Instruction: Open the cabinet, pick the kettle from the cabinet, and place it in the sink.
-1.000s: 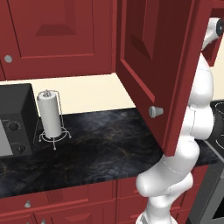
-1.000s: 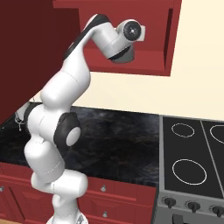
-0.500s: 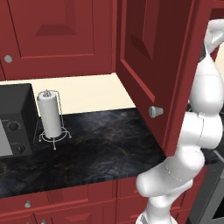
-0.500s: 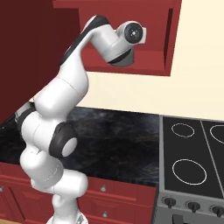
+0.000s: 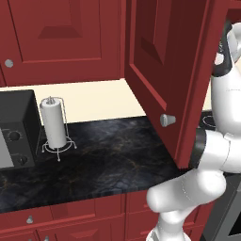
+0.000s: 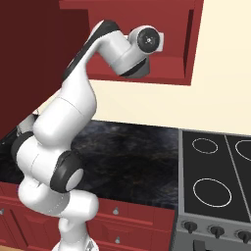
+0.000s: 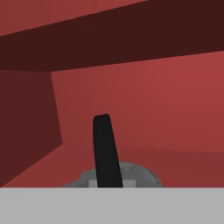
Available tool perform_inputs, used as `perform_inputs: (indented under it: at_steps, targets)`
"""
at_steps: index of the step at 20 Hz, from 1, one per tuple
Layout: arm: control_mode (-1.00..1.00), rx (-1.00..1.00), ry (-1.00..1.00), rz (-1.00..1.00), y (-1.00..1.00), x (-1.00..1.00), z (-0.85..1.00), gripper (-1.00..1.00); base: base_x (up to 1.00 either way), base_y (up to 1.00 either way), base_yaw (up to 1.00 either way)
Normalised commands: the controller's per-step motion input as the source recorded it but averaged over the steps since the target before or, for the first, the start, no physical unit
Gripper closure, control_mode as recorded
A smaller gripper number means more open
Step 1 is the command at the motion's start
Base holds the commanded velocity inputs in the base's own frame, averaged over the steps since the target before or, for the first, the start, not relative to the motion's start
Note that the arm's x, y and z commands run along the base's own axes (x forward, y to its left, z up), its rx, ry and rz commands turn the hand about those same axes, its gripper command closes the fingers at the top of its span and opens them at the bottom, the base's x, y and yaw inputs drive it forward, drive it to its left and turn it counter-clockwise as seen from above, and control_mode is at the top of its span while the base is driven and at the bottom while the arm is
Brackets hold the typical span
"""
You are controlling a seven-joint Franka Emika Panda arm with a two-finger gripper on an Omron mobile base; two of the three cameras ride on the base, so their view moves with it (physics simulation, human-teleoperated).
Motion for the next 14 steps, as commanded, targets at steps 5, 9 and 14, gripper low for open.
perform_inputs:
  at_steps: [5, 9, 14]
  targets:
    - [-1.0, 0.0, -0.01, 0.0, -0.1, -0.45, 0.04, 1.0, 0.0, 0.0, 0.0]
    - [-1.0, 0.0, -0.03, 0.03, -0.12, -0.49, 0.01, 1.0, 0.0, 0.0, 0.0]
    - [-1.0, 0.0, -0.04, 0.04, -0.13, -0.51, 0.0, 1.0, 0.0, 0.0, 0.0]
